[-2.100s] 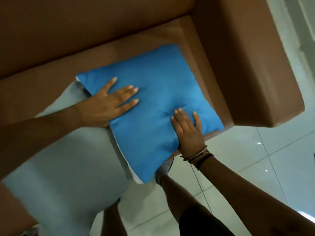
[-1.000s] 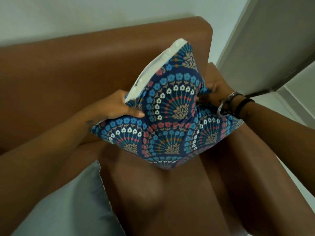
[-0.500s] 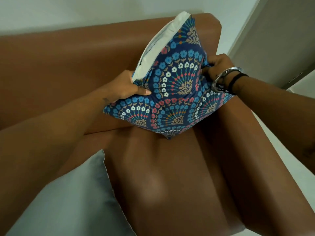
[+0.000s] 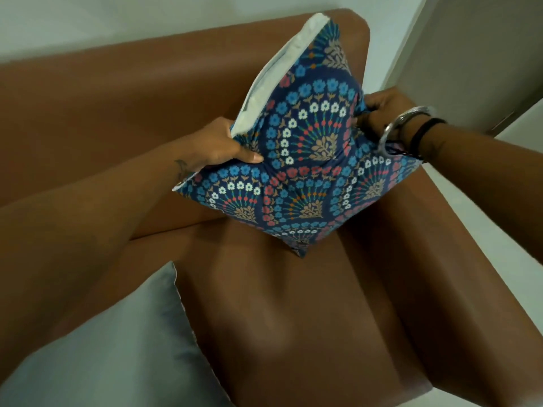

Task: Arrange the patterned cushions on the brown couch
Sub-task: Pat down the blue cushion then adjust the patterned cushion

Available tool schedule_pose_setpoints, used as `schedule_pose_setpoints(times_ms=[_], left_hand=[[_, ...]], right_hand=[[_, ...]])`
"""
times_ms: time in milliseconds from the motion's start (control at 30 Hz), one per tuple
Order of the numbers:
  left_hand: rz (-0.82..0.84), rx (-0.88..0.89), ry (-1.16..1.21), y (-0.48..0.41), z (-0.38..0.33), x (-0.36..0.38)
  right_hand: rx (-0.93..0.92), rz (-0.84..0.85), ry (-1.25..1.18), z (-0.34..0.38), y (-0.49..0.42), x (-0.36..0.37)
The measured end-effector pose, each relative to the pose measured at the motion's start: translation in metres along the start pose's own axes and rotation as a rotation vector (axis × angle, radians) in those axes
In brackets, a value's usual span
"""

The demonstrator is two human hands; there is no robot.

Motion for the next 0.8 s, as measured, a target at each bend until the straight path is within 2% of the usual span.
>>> schedule_pose_setpoints(times_ms=[133,300,400,500,600,667,700,800], left_hand=[[-0.139,0.004,0.052,-0.011,0.009,-0.006],[-0.165,0.055,0.07,-0.006,0.013,-0.009],[-0.205,0.114,0.106,0.001,0.023,-0.014],[-0.271,0.219,0.138,0.012,0.032,-0.011],[-0.513,0.244,0.164,0.034,0.045,-0.018],[-0.642,0.282,0.14,0.064,0.057,-0.026],[-0.679,0.319,0.089,0.086,0.064,-0.029],[-0.617,0.443,-0.207,0.181,0.113,-0.026]], right_hand=[[0.053,-0.09,-0.13,-0.002,-0.021,0.017],[0.034,-0.144,-0.187,-0.015,-0.019,0.022],[0.05,-0.332,-0.217,-0.011,-0.004,0.013],[-0.083,-0.575,-0.158,0.004,0.04,0.01],[-0.265,-0.66,-0.04,0.014,0.111,0.043],[-0.301,-0.565,0.044,0.015,0.17,0.085],[-0.306,-0.453,0.101,0.015,0.203,0.111],[-0.461,-0.071,0.424,-0.001,0.325,0.206]])
Point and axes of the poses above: each hand's wrist, its own y-axis away from the middle knuckle, its own x-axis out of the palm, z = x × y, the point moved 4 cm from there along -y, towards the middle knuckle, and after that the axes turned 11 degrees about x, right-handed, at the moved point
